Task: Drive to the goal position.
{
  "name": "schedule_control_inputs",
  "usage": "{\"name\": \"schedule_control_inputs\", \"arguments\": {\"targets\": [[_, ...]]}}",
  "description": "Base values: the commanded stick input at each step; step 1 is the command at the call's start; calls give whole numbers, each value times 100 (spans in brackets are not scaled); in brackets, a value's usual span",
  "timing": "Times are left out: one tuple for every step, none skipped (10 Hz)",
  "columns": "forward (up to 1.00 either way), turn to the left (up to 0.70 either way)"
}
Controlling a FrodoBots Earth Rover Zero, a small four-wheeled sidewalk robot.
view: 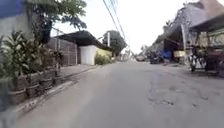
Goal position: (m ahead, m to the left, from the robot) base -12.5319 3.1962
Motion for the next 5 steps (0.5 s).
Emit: {"name": "schedule_control_inputs", "arguments": {"targets": [[0,0],[0,0],[0,-24],[0,-100],[0,-100]]}}
